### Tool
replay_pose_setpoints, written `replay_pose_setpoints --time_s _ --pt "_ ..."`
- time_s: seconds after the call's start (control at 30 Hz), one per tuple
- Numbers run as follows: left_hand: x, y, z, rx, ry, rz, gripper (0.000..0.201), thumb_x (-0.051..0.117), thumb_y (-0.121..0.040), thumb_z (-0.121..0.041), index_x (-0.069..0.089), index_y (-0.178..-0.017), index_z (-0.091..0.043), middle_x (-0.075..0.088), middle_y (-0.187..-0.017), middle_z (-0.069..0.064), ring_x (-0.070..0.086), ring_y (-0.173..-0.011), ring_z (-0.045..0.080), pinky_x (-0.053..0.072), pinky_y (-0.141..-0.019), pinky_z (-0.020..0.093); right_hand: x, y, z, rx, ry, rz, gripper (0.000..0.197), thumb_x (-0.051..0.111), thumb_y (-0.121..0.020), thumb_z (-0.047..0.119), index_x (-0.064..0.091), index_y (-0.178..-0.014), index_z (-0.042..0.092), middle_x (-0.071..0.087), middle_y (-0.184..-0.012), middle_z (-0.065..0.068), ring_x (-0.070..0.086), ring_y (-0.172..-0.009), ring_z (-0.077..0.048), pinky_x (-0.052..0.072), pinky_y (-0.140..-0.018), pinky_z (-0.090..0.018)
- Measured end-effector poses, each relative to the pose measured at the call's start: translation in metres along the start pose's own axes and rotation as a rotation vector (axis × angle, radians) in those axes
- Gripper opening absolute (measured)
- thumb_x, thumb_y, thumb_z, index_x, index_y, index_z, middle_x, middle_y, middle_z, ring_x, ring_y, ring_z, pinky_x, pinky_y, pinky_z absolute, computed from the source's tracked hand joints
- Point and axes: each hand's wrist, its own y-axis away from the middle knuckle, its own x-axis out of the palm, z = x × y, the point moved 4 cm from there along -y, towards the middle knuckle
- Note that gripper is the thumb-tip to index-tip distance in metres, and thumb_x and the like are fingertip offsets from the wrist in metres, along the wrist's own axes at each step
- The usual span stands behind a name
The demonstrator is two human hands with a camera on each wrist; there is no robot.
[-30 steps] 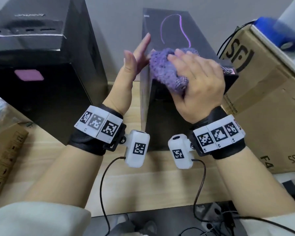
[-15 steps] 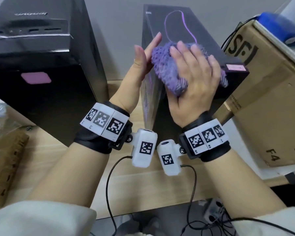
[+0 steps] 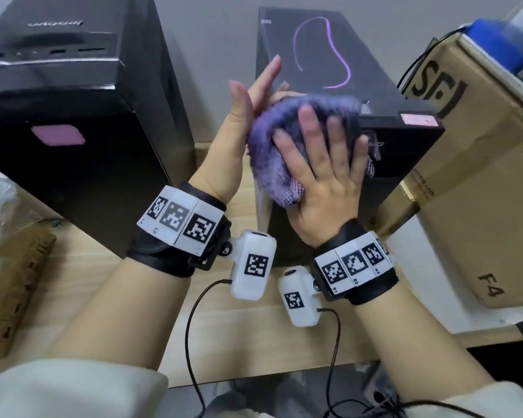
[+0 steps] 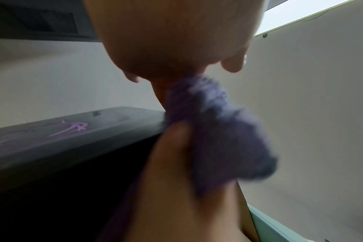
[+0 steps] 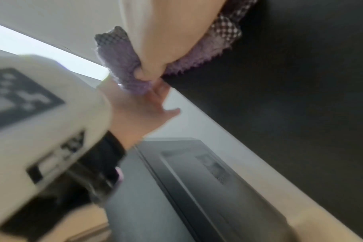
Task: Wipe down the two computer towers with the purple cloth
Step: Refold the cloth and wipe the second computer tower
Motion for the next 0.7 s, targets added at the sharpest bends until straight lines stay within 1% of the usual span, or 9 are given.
replay_pose_setpoints --time_s 0.07,0.17,0.27,0.33,0.47,0.53,0.6,0.63,0.7 --pt "0.003 0.0 -0.003 0.013 0.09 -0.029 0.102 0.029 -0.064 -0.069 0.022 -0.149 -0.014 0.037 -0.149 0.02 0.042 -0.136 0.023 0.033 -0.115 0.04 -0.016 -0.028 -0.003 0.01 -0.129 -0.095 0.049 0.047 -0.086 0.039 0.048 -0.132 0.022 0.046 -0.143 -0.002 0.04 -0.133 -0.02 0.016 -0.115 -0.039" --pt "0.002 -0.003 -0.005 0.025 0.076 -0.1 0.1 0.026 -0.065 -0.068 0.026 -0.148 -0.012 0.054 -0.134 0.022 0.054 -0.126 0.026 0.041 -0.11 0.042 -0.025 -0.046 -0.018 -0.028 -0.234 -0.144 0.043 0.047 -0.085 0.04 0.066 -0.114 0.014 0.068 -0.117 -0.005 0.062 -0.108 -0.024 0.04 -0.099 -0.037" --pt "0.001 -0.008 -0.008 0.081 -0.111 -0.163 0.102 0.027 -0.061 -0.078 0.038 -0.142 -0.016 0.073 -0.106 0.008 0.061 -0.117 0.026 0.027 -0.114 0.054 -0.028 -0.031 -0.048 -0.01 -0.22 -0.176 0.044 0.041 -0.087 0.039 0.066 -0.112 0.012 0.069 -0.115 -0.007 0.058 -0.11 -0.022 0.041 -0.096 -0.036" --pt "0.006 -0.009 -0.009 0.134 -0.233 -0.219 0.099 0.022 -0.064 -0.076 0.043 -0.139 -0.014 0.074 -0.09 -0.003 0.064 -0.111 0.021 0.031 -0.113 0.048 -0.031 -0.02 -0.073 0.042 -0.248 -0.227 0.042 0.04 -0.087 0.037 0.064 -0.111 0.011 0.069 -0.114 -0.008 0.054 -0.111 -0.021 0.04 -0.098 -0.037" --pt "0.034 -0.007 -0.004 0.27 -0.41 -0.298 0.089 0.028 -0.075 -0.08 0.056 -0.126 -0.013 0.066 -0.102 0.008 0.062 -0.107 0.023 0.037 -0.107 0.055 -0.031 -0.002 -0.108 0.184 -0.485 -0.274 0.042 0.043 -0.09 0.032 0.054 -0.118 0.004 0.06 -0.123 -0.018 0.05 -0.12 -0.023 0.04 -0.104 -0.037" --pt "0.041 -0.007 -0.001 0.327 -0.501 -0.376 0.075 0.026 -0.086 -0.069 0.062 -0.117 -0.011 0.066 -0.105 0.007 0.062 -0.105 0.016 0.044 -0.102 0.04 -0.023 0.007 -0.117 0.306 -0.737 -0.235 0.05 0.037 -0.097 0.036 0.041 -0.125 -0.005 0.048 -0.133 -0.026 0.041 -0.13 -0.012 0.034 -0.107 -0.019" --pt "0.042 -0.01 -0.002 0.395 -0.567 -0.466 0.063 0.024 -0.095 -0.056 0.065 -0.108 -0.011 0.066 -0.105 0.002 0.062 -0.103 0.011 0.047 -0.094 0.026 -0.014 0.02 -0.115 0.416 -0.9 -0.198 0.06 0.034 -0.098 0.039 0.024 -0.13 -0.011 0.035 -0.144 -0.011 0.027 -0.136 0.002 0.024 -0.111 -0.012" --pt "0.041 -0.011 -0.004 0.429 -0.606 -0.494 0.059 0.022 -0.096 -0.053 0.065 -0.105 -0.014 0.066 -0.104 -0.001 0.063 -0.102 0.01 0.047 -0.095 0.03 -0.007 0.03 -0.111 0.436 -0.925 -0.186 0.065 0.034 -0.099 0.039 0.019 -0.13 -0.016 0.029 -0.146 -0.003 0.021 -0.138 0.006 0.019 -0.113 -0.013" --pt "0.038 -0.013 -0.006 0.492 -0.697 -0.512 0.057 0.018 -0.094 -0.051 0.066 -0.102 -0.023 0.065 -0.102 -0.009 0.063 -0.102 0.011 0.045 -0.098 0.05 0.001 0.051 -0.102 0.504 -0.84 -0.171 0.064 0.033 -0.098 0.039 0.026 -0.126 -0.019 0.025 -0.137 -0.012 0.014 -0.135 0.018 0.013 -0.112 -0.007"
